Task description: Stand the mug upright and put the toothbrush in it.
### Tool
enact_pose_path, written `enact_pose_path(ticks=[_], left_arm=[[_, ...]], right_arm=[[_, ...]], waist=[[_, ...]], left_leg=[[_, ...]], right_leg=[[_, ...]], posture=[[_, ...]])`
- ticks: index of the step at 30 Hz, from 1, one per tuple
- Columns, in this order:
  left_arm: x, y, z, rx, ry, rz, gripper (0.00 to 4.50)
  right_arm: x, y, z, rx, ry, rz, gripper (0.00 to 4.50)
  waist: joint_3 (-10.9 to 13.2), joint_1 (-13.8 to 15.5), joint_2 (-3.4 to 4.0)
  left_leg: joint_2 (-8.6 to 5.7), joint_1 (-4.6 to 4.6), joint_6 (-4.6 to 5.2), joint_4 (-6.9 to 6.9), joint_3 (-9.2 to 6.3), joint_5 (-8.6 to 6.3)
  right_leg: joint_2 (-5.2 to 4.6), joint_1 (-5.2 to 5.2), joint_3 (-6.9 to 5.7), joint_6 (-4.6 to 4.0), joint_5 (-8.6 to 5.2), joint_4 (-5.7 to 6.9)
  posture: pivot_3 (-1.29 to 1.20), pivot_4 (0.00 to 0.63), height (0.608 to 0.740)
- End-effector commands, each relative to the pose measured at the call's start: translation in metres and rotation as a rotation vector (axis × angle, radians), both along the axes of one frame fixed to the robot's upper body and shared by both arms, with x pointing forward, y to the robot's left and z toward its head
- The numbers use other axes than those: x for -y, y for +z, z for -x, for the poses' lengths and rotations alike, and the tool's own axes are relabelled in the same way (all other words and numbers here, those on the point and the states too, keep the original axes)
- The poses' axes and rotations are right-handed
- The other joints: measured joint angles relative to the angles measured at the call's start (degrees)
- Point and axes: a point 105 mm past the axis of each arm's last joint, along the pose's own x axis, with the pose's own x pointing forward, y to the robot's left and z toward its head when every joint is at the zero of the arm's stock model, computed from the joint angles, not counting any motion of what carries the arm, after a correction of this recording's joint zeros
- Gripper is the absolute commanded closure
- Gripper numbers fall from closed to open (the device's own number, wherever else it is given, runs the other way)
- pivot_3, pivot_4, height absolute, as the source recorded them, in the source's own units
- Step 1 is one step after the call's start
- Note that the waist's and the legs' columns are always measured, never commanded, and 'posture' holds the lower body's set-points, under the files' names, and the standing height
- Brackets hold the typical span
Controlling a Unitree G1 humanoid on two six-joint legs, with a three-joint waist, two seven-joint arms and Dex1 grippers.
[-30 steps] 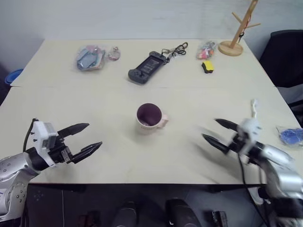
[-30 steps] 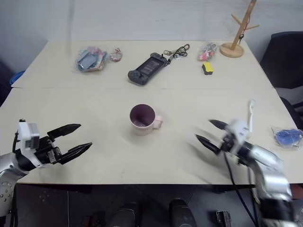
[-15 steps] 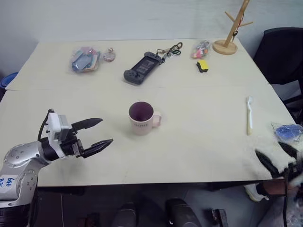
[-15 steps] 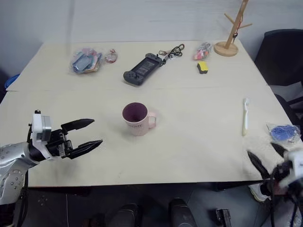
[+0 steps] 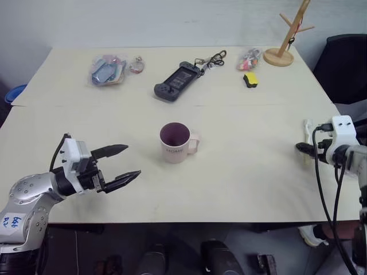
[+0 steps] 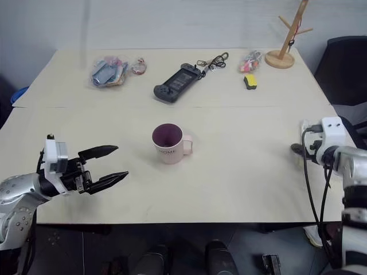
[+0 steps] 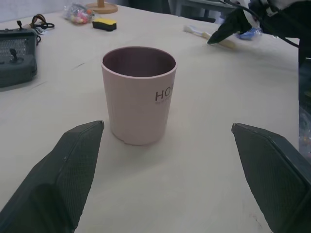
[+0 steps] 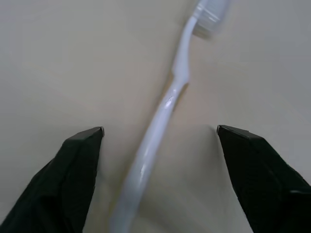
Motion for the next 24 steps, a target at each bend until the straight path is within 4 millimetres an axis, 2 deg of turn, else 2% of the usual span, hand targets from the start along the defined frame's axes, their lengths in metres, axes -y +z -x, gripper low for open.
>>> enact_pose_path(ticks=[1,8,9,11,12,14,15,17,18,20,21,22,24], left_arm=[[-0.004,0.009,0.006,0.041,0.019,-0.015,0.00],[-0.004,0.007,0.009,0.038,0.030,-0.012,0.00],[-0.004,0.007,0.008,0.038,0.032,-0.012,0.00],[-0.007,0.007,0.007,0.038,0.042,-0.008,0.00],[-0.008,0.006,0.007,0.038,0.048,-0.006,0.00],[-0.012,0.006,0.004,0.037,0.071,0.008,0.00],[-0.014,0.006,0.002,0.036,0.086,0.020,0.00],[-0.018,0.005,-0.001,0.035,0.111,0.043,0.00],[-0.019,0.005,-0.002,0.034,0.121,0.053,0.00],[-0.021,0.003,-0.005,0.028,0.144,0.076,0.00],[-0.022,0.002,-0.006,0.025,0.152,0.082,0.00],[-0.023,0.000,-0.006,0.021,0.157,0.084,0.00],[-0.024,-0.003,-0.006,0.016,0.163,0.083,0.00]], right_arm=[[0.007,-0.004,0.005,-0.089,-0.025,-0.045,1.95],[-0.007,0.005,-0.001,-0.078,0.017,-0.241,4.37],[-0.009,0.007,-0.003,-0.060,0.039,-0.256,4.40],[-0.031,0.023,-0.013,0.056,0.171,-0.301,4.40],[-0.050,0.035,-0.017,0.132,0.279,-0.325,4.40],[-0.102,0.068,-0.019,0.358,0.542,-0.382,4.40],[-0.130,0.085,-0.013,0.488,0.666,-0.425,4.40],[-0.169,0.105,-0.001,0.661,0.799,-0.504,4.40],[-0.182,0.111,0.004,0.714,0.833,-0.539,4.40],[-0.239,0.122,0.022,0.843,0.985,-0.625,4.40],[-0.260,0.126,0.030,0.901,1.033,-0.660,4.40],[-0.278,0.128,0.036,0.940,1.064,-0.706,4.40],[-0.299,0.127,0.040,0.995,1.078,-0.756,4.40]], waist=[[0.0,0.0,0.00],[0.0,0.0,0.00],[0.0,0.0,0.00],[0.0,0.0,0.00],[0.0,0.0,0.00],[0.0,-0.6,0.00],[0.0,-0.9,0.01],[0.0,-1.5,0.07],[0.0,-1.5,0.08],[0.0,-1.5,0.08],[0.0,-1.5,0.08],[0.0,-1.5,0.08],[0.0,-1.5,0.07]], left_leg=[[0.00,0.00,0.00,0.00,0.01,0.00],[0.00,0.00,0.02,0.03,-0.02,-0.01],[0.00,0.00,0.02,0.03,-0.02,-0.02],[0.00,0.00,0.03,0.01,0.00,-0.02],[0.00,0.00,0.03,0.01,0.00,-0.02],[0.06,0.02,0.02,-0.01,0.07,-0.02],[0.11,0.04,0.02,-0.04,0.13,-0.02],[0.22,0.04,0.02,-0.09,0.19,-0.02],[0.24,0.02,0.00,-0.12,0.18,-0.02],[0.24,-0.03,-0.05,-0.11,0.07,-0.02],[0.23,-0.04,-0.10,-0.10,0.04,-0.04],[0.24,-0.03,-0.14,-0.07,0.01,-0.07],[0.24,-0.03,-0.17,-0.06,-0.02,-0.08]], right_leg=[[0.00,0.00,0.00,0.00,0.00,0.00],[0.00,0.03,-0.02,0.00,0.00,0.00],[0.01,0.03,-0.02,0.00,0.00,0.00],[0.02,0.02,-0.02,0.00,0.00,0.00],[0.02,0.01,-0.02,0.00,0.00,0.00],[0.11,-0.01,-0.05,0.00,0.00,0.04],[0.16,-0.04,-0.07,0.00,0.00,0.08],[0.25,-0.11,-0.10,0.01,0.00,0.17],[0.25,-0.16,-0.10,0.00,0.00,0.24],[0.18,-0.18,-0.09,0.00,0.00,0.40],[0.13,-0.18,-0.15,0.00,0.00,0.38],[0.12,-0.18,-0.21,0.00,0.00,0.38],[0.11,-0.19,-0.25,0.00,0.00,0.39]], posture=[[0.00,0.150,0.740],[0.00,0.150,0.740],[0.00,0.150,0.740],[0.00,0.150,0.740],[0.00,0.150,0.740],[0.00,0.150,0.740],[0.00,0.150,0.740],[0.00,0.150,0.740],[0.00,0.150,0.740],[0.00,0.150,0.740],[0.00,0.150,0.740],[0.00,0.150,0.740],[0.00,0.150,0.740]])
